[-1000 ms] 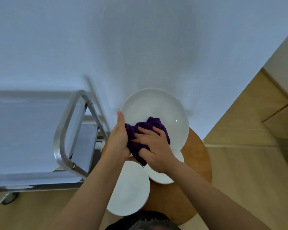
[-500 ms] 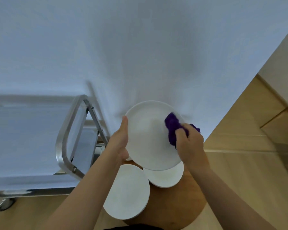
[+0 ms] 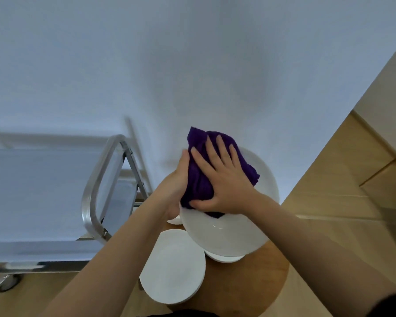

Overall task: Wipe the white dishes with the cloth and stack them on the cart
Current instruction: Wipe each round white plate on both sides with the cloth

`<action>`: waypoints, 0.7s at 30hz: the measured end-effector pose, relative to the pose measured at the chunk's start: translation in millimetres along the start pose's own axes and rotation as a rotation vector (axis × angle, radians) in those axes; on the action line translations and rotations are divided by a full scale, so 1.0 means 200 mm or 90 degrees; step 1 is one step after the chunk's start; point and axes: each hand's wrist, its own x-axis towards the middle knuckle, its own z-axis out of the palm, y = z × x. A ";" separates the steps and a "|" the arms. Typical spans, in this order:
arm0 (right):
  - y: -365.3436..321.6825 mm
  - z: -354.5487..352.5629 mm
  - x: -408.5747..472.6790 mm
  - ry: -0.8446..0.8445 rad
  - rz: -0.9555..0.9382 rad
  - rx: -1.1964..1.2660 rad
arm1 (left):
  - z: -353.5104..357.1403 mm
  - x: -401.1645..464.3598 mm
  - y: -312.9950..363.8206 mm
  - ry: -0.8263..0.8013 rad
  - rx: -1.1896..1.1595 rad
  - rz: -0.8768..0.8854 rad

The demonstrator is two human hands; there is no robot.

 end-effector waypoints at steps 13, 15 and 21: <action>0.22 -0.19 0.04 0.096 0.440 0.491 | -0.08 -0.05 0.05 0.151 -0.132 0.130; 0.18 -0.13 -0.02 0.160 0.511 0.629 | -0.08 -0.06 0.08 0.179 -0.155 0.157; -0.07 0.02 -0.04 0.386 0.753 1.004 | 0.05 -0.06 0.06 0.249 -0.282 0.197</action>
